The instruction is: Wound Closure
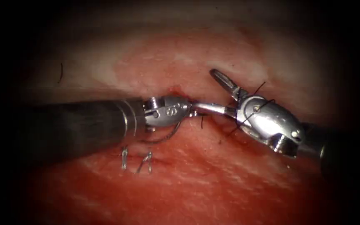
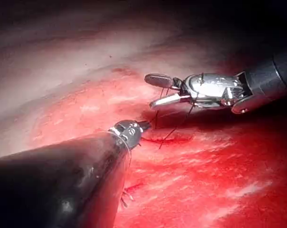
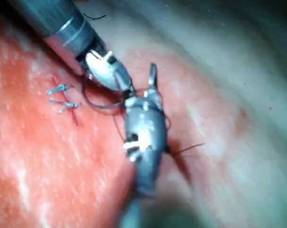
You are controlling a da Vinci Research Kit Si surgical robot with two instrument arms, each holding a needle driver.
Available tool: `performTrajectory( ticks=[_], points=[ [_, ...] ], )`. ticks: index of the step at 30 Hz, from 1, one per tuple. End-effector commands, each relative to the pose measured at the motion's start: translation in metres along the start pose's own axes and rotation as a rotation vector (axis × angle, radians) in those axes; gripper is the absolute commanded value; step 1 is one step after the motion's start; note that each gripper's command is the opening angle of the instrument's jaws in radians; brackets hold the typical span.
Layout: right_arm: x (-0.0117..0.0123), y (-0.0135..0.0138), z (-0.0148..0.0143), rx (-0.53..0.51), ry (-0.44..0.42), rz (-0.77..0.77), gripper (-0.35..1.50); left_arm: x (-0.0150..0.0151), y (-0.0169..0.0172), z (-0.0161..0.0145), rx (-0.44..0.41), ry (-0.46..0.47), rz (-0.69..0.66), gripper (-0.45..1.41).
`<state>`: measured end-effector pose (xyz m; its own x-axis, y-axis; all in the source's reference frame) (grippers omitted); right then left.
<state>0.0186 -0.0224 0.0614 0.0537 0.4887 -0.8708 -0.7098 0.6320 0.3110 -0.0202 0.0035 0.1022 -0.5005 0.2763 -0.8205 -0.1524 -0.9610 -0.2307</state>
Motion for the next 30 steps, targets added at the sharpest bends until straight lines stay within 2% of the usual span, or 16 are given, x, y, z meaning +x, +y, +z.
performTrajectory(
  ticks=[1, 2, 4, 6, 9, 17, 23, 30],
  points=[
    [-0.0008, 0.0004, 0.0001, -0.067, -0.032, 0.090, 0.90, 0.0003, 0.0012, 0.0002, -0.011, -0.003, 0.000, -0.45],
    [-0.0009, 0.0005, 0.0000, -0.084, -0.039, 0.105, 0.81, 0.0006, 0.0016, 0.0000, -0.013, -0.002, 0.000, -0.45],
    [-0.0016, 0.0011, -0.0007, -0.140, -0.092, 0.205, 0.79, 0.0015, 0.0030, -0.0007, -0.022, -0.005, 0.006, -0.45],
    [-0.0029, 0.0019, -0.0016, -0.184, -0.138, 0.271, 0.84, 0.0029, 0.0044, -0.0016, -0.031, -0.001, 0.009, -0.45],
    [-0.0046, 0.0025, -0.0026, -0.208, -0.161, 0.312, 0.93, 0.0044, 0.0052, -0.0028, -0.040, 0.002, 0.020, -0.45],
    [-0.0071, 0.0026, -0.0039, -0.241, -0.193, 0.379, 0.95, 0.0059, 0.0048, -0.0044, -0.056, 0.010, 0.019, -0.45],
    [-0.0106, 0.0047, -0.0036, -0.269, -0.241, 0.431, 0.95, 0.0058, 0.0045, -0.0048, -0.054, 0.006, 0.019, -0.45],
    [-0.0129, 0.0061, -0.0039, -0.274, -0.268, 0.472, 0.95, 0.0059, 0.0037, -0.0045, -0.054, 0.007, 0.015, -0.45]
  ],
)
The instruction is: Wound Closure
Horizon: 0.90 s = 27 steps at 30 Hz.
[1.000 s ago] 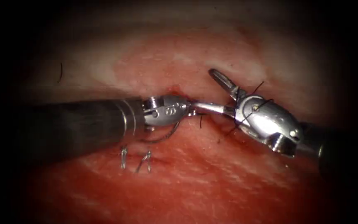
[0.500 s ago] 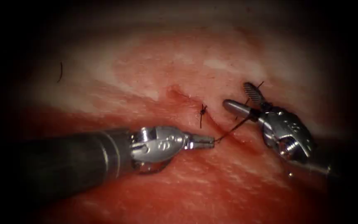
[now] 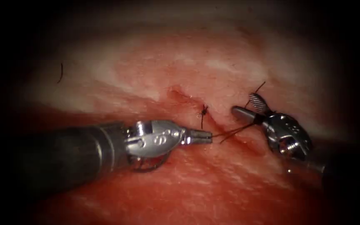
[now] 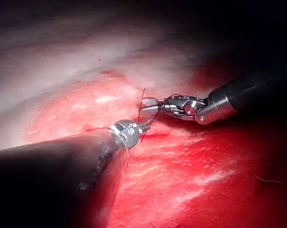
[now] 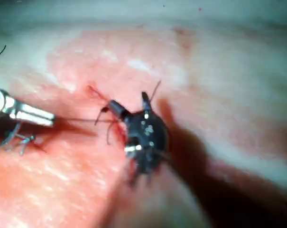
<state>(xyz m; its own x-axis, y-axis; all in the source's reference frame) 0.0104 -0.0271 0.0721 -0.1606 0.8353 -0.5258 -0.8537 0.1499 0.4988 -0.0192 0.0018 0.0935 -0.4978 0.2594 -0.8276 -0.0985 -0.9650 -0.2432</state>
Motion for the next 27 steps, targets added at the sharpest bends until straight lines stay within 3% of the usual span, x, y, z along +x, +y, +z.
performTrajectory(
  ticks=[1, 9, 18, 27],
  points=[
    [-0.0009, 0.0006, 0.0008, -0.002, -0.005, 0.002, 0.95, -0.0003, -0.0001, 0.0010, -0.001, 0.001, -0.003, -0.45],
    [-0.0007, 0.0012, 0.0007, -0.010, -0.004, 0.007, 0.95, -0.0009, -0.0013, 0.0015, 0.003, 0.000, -0.003, -0.45],
    [-0.0001, 0.0021, 0.0033, -0.007, -0.005, 0.008, 0.95, -0.0016, -0.0021, 0.0014, 0.007, -0.005, -0.002, -0.45],
    [-0.0011, 0.0025, 0.0051, 0.006, -0.018, 0.004, 0.96, -0.0017, -0.0022, 0.0014, 0.007, -0.005, -0.002, -0.45]
  ],
)
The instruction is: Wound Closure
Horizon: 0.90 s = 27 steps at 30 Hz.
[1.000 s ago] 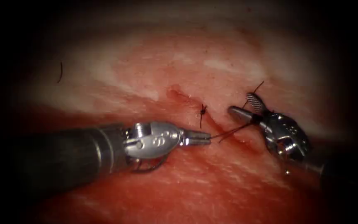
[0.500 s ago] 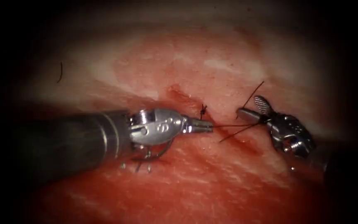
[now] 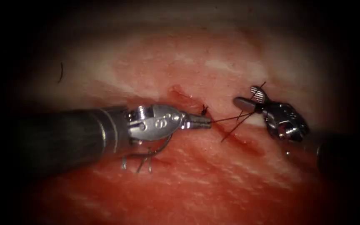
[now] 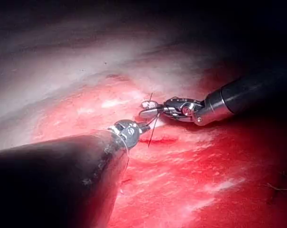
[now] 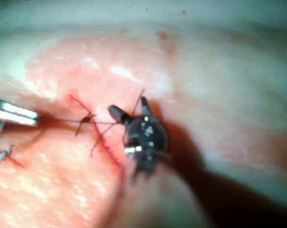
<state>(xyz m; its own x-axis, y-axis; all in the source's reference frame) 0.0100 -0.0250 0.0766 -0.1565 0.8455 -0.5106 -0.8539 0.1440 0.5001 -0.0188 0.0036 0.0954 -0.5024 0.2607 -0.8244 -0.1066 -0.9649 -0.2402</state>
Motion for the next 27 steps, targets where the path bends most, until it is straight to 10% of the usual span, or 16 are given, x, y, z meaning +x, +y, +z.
performTrajectory(
  ticks=[1, 5, 7, 27],
  points=[
    [-0.0006, -0.0006, 0.0012, 0.012, 0.000, -0.001, 0.91, -0.0003, 0.0001, 0.0008, -0.002, 0.001, 0.000, -0.45],
    [-0.0006, -0.0013, 0.0016, 0.017, -0.001, 0.002, 0.59, -0.0005, -0.0001, 0.0009, 0.001, -0.001, -0.001, -0.45],
    [-0.0008, -0.0018, 0.0019, 0.021, -0.005, 0.002, -0.35, -0.0007, -0.0004, 0.0008, 0.002, -0.003, 0.000, -0.45],
    [-0.0028, -0.0043, -0.0014, -0.017, 0.078, -0.070, -0.35, -0.0075, -0.0183, 0.0066, 0.121, -0.027, -0.092, -0.45]
  ],
)
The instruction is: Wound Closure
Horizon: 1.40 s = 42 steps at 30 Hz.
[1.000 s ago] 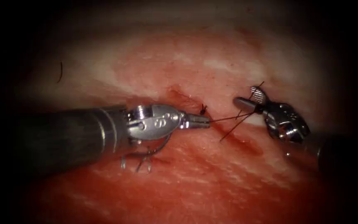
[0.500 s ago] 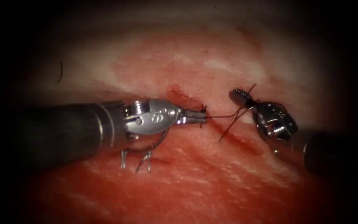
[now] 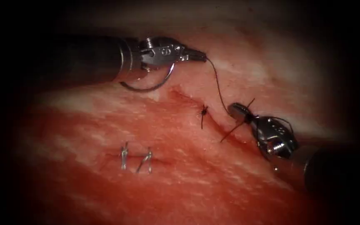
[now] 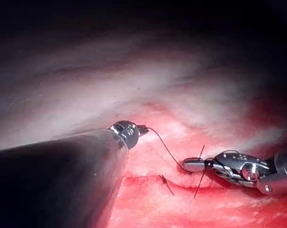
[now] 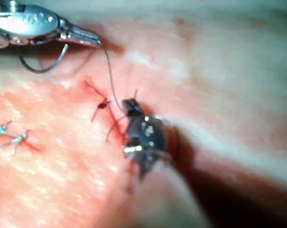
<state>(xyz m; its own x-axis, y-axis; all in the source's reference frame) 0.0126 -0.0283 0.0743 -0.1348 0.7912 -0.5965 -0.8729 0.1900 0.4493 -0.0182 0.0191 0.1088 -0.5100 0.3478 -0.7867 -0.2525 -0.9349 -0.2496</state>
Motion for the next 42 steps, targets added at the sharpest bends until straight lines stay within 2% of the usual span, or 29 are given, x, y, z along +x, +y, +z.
performTrajectory(
  ticks=[1, 6, 9, 15, 21, 26, 33, 42],
  points=[
    [-0.0009, -0.0007, 0.0004, 0.004, 0.000, -0.002, -0.35, -0.0002, -0.0009, 0.0014, 0.018, 0.007, -0.007, -0.45],
    [-0.0015, -0.0017, -0.0002, 0.017, 0.002, -0.014, -0.35, 0.0008, -0.0053, 0.0047, 0.065, 0.071, -0.035, -0.45],
    [-0.0018, -0.0023, -0.0004, 0.024, 0.005, -0.020, -0.35, 0.0022, -0.0084, 0.0063, 0.112, 0.147, -0.060, -0.45],
    [-0.0023, -0.0028, -0.0006, 0.025, 0.003, -0.034, -0.35, 0.0051, -0.0132, 0.0074, 0.163, 0.257, -0.102, -0.45],
    [-0.0035, -0.0031, -0.0013, 0.028, -0.010, -0.042, -0.35, 0.0070, -0.0184, 0.0085, 0.184, 0.313, -0.138, -0.45],
    [-0.0040, -0.0039, -0.0022, 0.032, -0.010, -0.043, -0.35, 0.0067, -0.0207, 0.0095, 0.195, 0.323, -0.137, -0.45],
    [-0.0043, -0.0050, -0.0034, 0.042, -0.011, -0.048, -0.35, 0.0063, -0.0257, 0.0105, 0.225, 0.345, -0.144, -0.45],
    [-0.0043, -0.0059, -0.0046, 0.053, -0.014, -0.054, -0.35, 0.0059, -0.0297, 0.0114, 0.252, 0.338, -0.149, -0.45]
  ],
)
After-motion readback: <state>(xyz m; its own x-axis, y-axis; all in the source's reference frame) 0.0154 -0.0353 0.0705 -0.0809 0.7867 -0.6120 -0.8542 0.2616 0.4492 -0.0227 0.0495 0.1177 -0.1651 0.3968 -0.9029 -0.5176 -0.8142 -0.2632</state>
